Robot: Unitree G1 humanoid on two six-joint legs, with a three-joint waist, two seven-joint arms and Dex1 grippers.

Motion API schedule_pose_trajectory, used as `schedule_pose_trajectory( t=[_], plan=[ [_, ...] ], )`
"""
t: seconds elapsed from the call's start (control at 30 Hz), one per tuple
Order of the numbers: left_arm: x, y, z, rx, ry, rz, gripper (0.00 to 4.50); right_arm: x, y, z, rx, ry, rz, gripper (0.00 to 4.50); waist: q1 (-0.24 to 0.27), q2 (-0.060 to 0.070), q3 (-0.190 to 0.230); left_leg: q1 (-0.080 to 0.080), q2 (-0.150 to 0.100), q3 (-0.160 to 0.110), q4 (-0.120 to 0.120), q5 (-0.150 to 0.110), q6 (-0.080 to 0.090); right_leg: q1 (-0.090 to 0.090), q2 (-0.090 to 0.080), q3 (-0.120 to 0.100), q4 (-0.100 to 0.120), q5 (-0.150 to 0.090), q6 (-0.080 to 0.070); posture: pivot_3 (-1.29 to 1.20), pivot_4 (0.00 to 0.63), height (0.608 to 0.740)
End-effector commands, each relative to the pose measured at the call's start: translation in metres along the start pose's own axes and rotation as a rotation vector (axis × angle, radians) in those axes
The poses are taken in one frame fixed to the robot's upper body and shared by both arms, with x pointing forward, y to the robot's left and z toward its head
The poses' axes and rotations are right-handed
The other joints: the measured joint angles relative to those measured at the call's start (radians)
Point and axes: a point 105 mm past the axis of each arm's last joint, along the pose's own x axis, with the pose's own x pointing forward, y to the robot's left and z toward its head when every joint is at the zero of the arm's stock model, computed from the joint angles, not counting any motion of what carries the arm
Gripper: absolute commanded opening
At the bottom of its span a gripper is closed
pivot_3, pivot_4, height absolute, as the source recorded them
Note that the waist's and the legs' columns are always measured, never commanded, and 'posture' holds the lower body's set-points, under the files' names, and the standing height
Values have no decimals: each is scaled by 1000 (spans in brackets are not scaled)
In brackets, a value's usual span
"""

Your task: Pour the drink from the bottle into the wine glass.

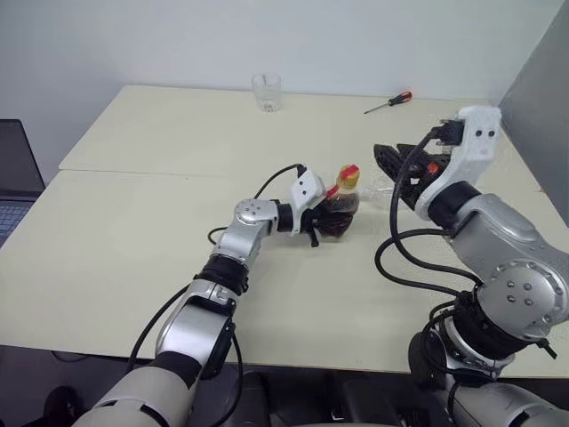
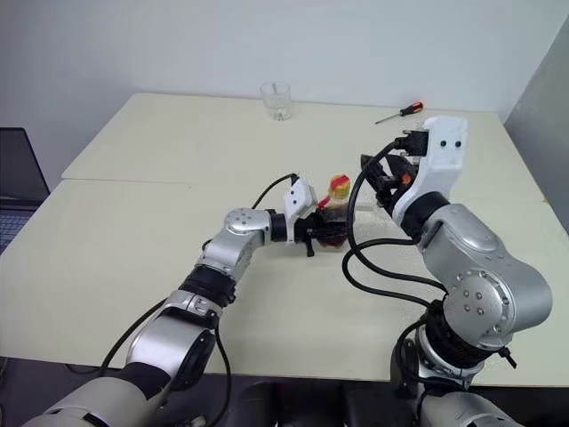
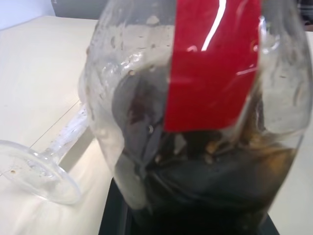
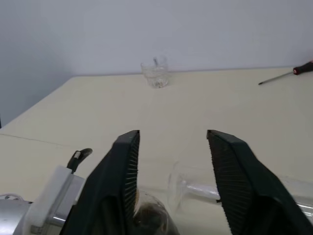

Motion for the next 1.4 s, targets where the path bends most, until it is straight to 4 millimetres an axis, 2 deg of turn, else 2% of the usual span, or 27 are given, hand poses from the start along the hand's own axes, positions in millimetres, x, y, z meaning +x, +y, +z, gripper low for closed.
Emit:
schedule_pose_trajectory(
  t=[0.03, 0.1, 0.23, 0.33, 0.37, 0.43, 0.77, 0.97, 1.13, 1.4],
  plan=[
    [2, 4, 22, 60, -61, 6, 668, 4, 15, 3, 1, -19, 35, 3712, 0, 0, 0, 0, 0, 0, 0, 0, 0, 0, 0, 0, 0, 0, 0, 0, 150, 740],
    [3, 4, 23, 60, -62, 6, 668, 8, 23, 2, 15, -20, 56, 3725, -1, 0, 0, 0, 0, 0, 0, 0, 0, 0, 0, 0, 0, 0, 0, 0, 150, 740],
    [3, 4, 23, 59, -65, 4, 668, 20, 30, -16, 27, 27, 59, 3725, 0, 0, 0, 0, 0, 0, 0, 0, 0, 0, 0, 0, 0, 0, 0, 0, 150, 740],
    [4, 4, 23, 59, -65, 5, 668, 24, 34, -18, 30, 22, 73, 3725, 0, 0, 0, 0, 0, 1, 0, 0, 0, 0, 0, 0, 0, 0, 0, 0, 150, 740],
    [3, 4, 23, 60, -65, 5, 668, 25, 34, -17, 30, 19, 76, 4104, 0, 0, 0, 0, 0, 1, 0, 0, 0, 0, 0, 0, 0, 0, 0, 0, 150, 740],
    [3, 4, 23, 59, -65, 6, 668, 27, 34, -17, 29, 15, 77, 4500, 0, 0, 0, 0, 0, 1, 0, 0, 0, 0, 0, 0, 0, 0, 0, 0, 150, 740],
    [1, 3, 22, 58, -63, 9, 668, 32, 29, -22, -7, 30, 59, 4500, 0, 0, 0, 0, 0, 1, 0, 0, 0, 0, 0, 0, 0, 0, 0, 0, 150, 740],
    [2, 3, 23, 58, -65, 8, 668, 48, 21, -25, -8, 36, 19, 4500, 0, 0, 0, 0, 0, 1, 0, 0, 0, 0, 0, 0, 0, 0, 0, 0, 150, 740],
    [1, 3, 24, 57, -66, 8, 668, 52, 17, -28, 3, 29, 12, 4500, 0, 0, 0, 0, 0, 1, 0, 0, 0, 0, 0, 1, -1, 0, 0, 0, 150, 740],
    [0, 4, 26, 55, -70, 13, 668, 50, 10, -18, 44, -6, 3, 4500, 0, 0, 0, 0, 0, 1, 0, 0, 0, 0, 0, 0, 0, 0, 0, 0, 150, 740]
  ],
)
